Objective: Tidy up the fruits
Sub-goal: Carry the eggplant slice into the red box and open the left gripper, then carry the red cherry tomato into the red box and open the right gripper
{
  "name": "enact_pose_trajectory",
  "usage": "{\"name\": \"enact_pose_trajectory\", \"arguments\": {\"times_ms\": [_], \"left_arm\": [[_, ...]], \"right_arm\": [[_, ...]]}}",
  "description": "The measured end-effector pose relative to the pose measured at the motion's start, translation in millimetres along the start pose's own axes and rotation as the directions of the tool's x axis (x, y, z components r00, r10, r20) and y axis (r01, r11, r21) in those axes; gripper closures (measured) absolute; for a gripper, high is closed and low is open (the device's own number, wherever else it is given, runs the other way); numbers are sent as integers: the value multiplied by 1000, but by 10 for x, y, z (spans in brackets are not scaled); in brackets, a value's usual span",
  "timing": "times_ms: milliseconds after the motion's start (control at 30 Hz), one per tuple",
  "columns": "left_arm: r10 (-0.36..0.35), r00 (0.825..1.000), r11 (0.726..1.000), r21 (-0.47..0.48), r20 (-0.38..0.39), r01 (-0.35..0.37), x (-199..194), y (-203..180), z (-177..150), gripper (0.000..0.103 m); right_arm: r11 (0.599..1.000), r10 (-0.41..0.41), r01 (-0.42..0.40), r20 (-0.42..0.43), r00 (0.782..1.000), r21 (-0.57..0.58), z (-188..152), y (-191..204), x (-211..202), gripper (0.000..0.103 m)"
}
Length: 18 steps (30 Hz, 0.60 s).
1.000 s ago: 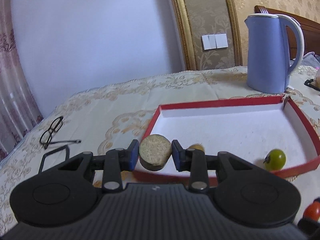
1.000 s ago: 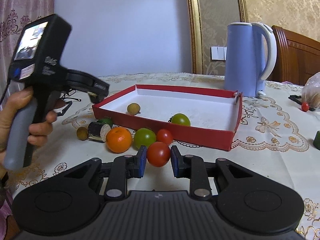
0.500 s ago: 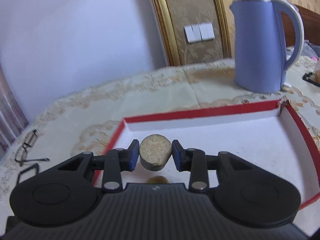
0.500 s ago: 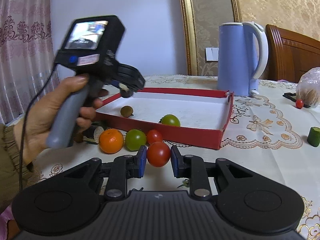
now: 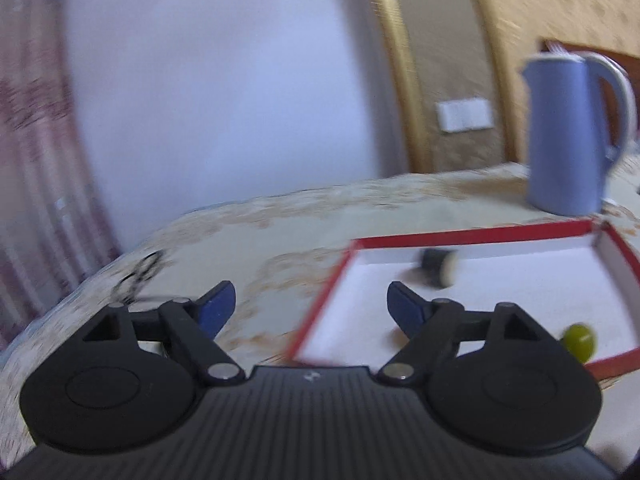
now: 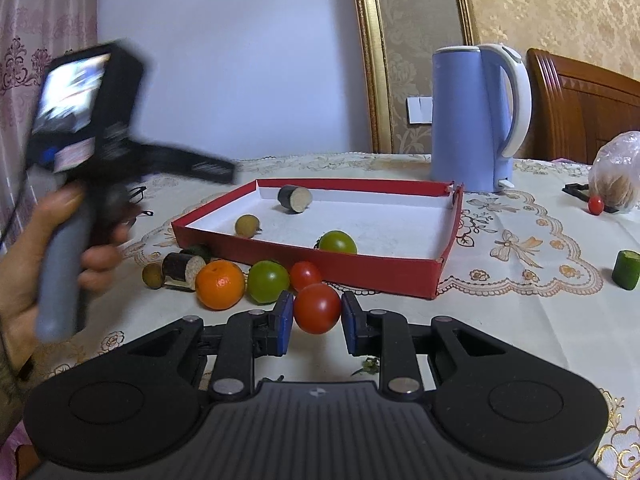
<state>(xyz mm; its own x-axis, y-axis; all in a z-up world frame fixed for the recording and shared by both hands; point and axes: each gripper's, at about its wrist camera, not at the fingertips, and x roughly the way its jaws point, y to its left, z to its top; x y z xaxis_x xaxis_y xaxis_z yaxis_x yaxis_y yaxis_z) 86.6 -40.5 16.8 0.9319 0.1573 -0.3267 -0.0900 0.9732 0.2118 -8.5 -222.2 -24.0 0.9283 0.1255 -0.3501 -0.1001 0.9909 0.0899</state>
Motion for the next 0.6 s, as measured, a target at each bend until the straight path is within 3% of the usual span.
{"name": "enact_pose_trajectory", "arguments": {"times_ms": [100, 333, 433, 600], "left_arm": [[42, 999, 995, -86, -22, -44, -20, 301, -186, 19], [33, 997, 980, -194, -74, -47, 7, 611, -428, 19], [29, 997, 978, -207, -65, -42, -39, 635, -463, 12], [32, 998, 979, -200, -61, -44, -29, 613, -467, 11]], "right_arm": [[1000, -1, 1, 1, 1000, -6, 7, 41, 16, 78], [1000, 0, 0, 6, 1000, -29, 32, 163, 44, 78], [999, -4, 5, 13, 1000, -37, 53, 185, 45, 78], [998, -22, 24, 36, 999, -52, 165, 162, 76, 78]]}}
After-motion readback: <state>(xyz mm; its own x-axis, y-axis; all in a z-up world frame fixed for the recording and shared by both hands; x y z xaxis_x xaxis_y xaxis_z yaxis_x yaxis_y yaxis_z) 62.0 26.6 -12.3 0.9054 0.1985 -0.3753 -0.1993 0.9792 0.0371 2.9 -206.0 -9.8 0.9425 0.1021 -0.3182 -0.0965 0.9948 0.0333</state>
